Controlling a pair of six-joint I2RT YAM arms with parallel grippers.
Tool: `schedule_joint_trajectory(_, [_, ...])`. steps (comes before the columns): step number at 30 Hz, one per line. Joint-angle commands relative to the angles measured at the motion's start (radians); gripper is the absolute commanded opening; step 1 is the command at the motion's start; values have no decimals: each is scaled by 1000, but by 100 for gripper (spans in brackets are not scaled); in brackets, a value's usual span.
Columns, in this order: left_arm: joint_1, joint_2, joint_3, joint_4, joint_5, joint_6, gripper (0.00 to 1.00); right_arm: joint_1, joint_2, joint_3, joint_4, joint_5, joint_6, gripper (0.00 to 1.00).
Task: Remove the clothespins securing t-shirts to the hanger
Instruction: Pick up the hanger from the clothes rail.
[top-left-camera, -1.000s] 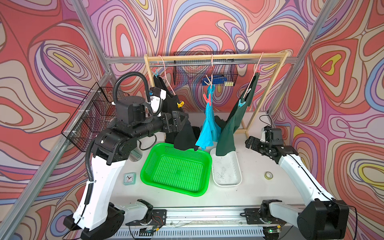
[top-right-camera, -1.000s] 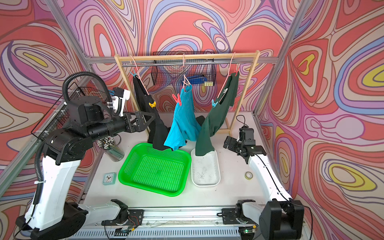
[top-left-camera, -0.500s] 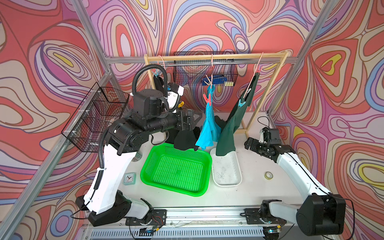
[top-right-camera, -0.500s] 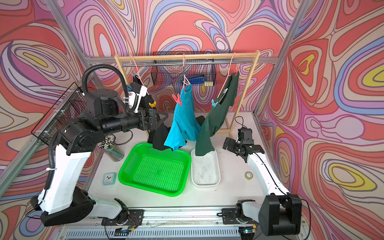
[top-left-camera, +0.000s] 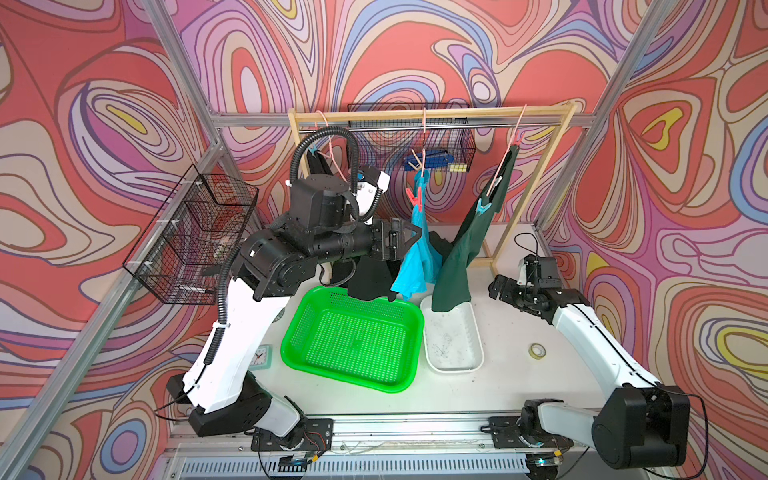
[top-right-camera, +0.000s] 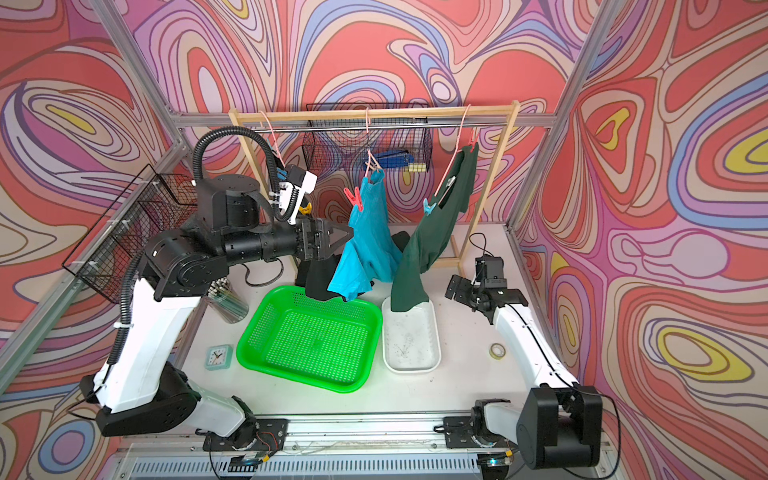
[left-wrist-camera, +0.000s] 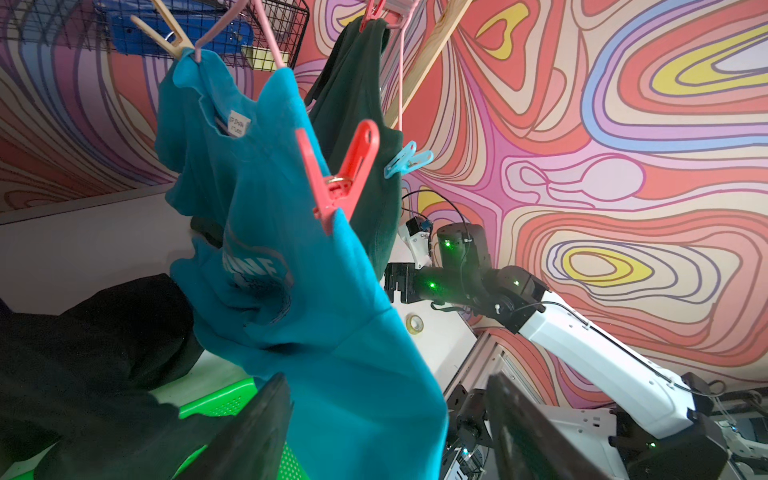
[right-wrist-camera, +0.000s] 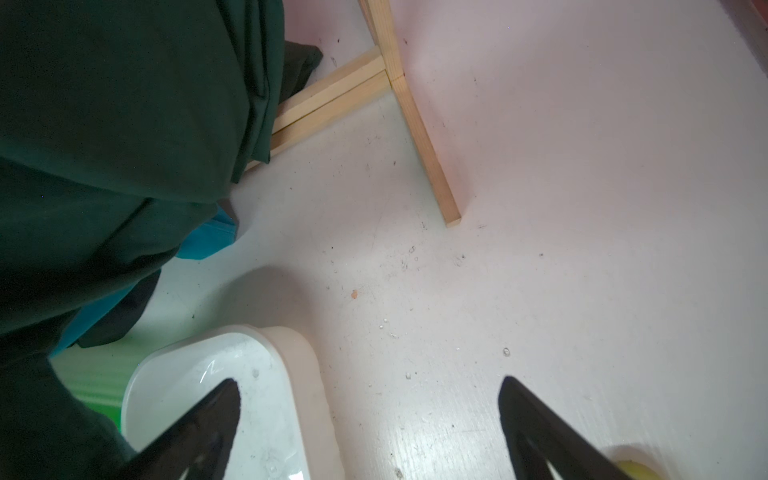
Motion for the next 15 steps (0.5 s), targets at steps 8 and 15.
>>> schedule_joint_trajectory(8, [-24,83,96,-75,-139,-12,52,4,-6,24,-11,19,-10,98])
schedule_joint_trajectory(15, [-24,102,116,-84,-191,3,29,4,-17,14,-4,20,-11,98])
